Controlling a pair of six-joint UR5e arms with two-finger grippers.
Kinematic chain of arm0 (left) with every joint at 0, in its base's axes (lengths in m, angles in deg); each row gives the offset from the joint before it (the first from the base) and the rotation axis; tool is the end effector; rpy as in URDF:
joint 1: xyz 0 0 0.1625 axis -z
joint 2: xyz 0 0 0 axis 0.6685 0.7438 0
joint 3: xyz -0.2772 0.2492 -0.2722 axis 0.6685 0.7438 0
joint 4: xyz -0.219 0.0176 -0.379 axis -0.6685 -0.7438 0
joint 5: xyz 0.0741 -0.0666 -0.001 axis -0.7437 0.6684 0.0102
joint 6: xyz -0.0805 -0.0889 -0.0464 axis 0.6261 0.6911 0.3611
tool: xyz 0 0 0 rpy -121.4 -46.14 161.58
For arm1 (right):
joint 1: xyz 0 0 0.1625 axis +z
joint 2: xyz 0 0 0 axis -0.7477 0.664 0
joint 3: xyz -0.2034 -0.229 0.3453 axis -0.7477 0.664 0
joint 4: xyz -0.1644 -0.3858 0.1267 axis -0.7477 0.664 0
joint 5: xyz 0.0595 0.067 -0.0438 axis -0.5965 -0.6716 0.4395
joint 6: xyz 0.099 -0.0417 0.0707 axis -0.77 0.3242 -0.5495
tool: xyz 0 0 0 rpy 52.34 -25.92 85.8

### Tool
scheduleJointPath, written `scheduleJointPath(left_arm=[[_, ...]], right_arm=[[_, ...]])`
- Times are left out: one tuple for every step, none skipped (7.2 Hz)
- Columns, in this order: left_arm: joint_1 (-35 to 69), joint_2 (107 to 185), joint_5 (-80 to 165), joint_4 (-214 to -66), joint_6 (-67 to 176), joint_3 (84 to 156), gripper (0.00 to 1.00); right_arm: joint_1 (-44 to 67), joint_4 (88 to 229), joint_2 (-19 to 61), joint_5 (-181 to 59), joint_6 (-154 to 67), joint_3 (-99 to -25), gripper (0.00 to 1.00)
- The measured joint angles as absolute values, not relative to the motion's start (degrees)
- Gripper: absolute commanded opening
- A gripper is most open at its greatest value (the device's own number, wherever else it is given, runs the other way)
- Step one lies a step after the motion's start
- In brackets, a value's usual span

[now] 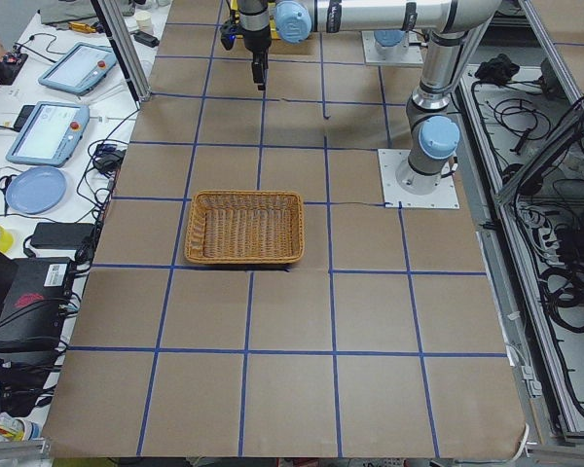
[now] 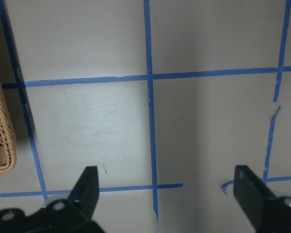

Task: Transfer tape with both arms
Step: 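Lower the right gripper into the yellow tray over the tape roll, then close the right gripper on the tape roll's rim and lift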

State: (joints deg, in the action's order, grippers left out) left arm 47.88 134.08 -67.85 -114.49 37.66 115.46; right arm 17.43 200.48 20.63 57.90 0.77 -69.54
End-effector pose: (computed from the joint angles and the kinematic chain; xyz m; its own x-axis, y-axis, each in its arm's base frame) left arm -0.1338 -0.5693 0.4523 -0.9991 0.0361 0.0204 0.0376 0.9961 0.0797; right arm -0.1423 -0.6115 0.2451 -0.9957 -0.0625 0.0677 -0.0569 0.9950 0.0817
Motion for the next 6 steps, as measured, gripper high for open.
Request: scheduleJointPath(left_arm=[[47.88,134.10,-67.81,-113.94,37.69,116.19,1.00],[47.88,134.05,-67.81,-112.83,37.66,117.03,1.00],[47.88,133.98,-67.84,-111.84,37.65,117.68,1.00],[47.88,133.89,-67.86,-111.27,37.68,117.98,1.00],[47.88,133.81,-67.85,-110.98,37.70,118.09,1.00],[47.88,133.75,-67.81,-110.85,37.72,118.12,1.00]], right_arm=[[16.73,201.30,20.39,57.99,1.76,-71.84,0.95],[16.31,201.86,20.34,58.09,2.16,-73.89,0.48],[15.84,202.15,20.32,58.14,2.26,-74.84,0.00],[15.29,202.26,20.31,58.16,2.24,-74.99,0.00],[14.88,202.26,20.35,58.32,2.17,-74.53,0.00],[14.74,202.12,20.48,59.15,2.03,-73.58,0.00]])
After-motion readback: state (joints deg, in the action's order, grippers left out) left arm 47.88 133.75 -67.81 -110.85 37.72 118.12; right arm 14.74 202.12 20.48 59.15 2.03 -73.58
